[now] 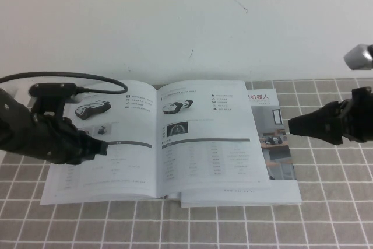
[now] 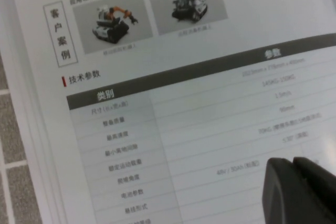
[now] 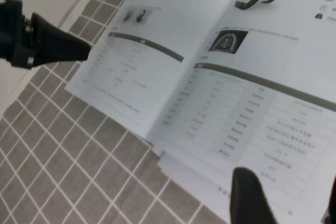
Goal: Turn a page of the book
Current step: Open the closed book
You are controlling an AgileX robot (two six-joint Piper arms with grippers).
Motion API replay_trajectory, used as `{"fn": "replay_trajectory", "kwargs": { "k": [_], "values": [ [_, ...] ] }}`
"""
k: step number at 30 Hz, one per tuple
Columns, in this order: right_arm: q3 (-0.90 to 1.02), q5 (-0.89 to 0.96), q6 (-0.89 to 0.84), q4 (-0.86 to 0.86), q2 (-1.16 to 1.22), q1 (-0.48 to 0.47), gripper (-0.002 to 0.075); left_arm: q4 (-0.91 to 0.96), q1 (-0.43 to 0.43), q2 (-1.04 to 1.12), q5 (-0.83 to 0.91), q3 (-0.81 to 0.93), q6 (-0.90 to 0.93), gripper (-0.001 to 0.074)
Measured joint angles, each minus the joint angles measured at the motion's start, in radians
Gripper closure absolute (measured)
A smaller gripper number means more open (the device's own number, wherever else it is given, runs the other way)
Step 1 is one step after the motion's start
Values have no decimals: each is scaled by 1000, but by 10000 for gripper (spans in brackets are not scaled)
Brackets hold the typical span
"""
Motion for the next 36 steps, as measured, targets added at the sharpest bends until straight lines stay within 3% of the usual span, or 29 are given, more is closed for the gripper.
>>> {"fn": "replay_trajectory", "kwargs": {
  "k": [17, 23, 36],
  "values": [
    [-225, -65, -16, -17, 392, 136, 402, -12, 0, 198, -98, -12, 67, 738],
    [-235, -191, 26, -45, 443, 140, 402, -14, 0, 208, -92, -20, 74, 738],
    [-235, -198, 26, -35, 514, 140, 402, -19, 0, 208, -89, -20, 87, 738]
  ]
}}
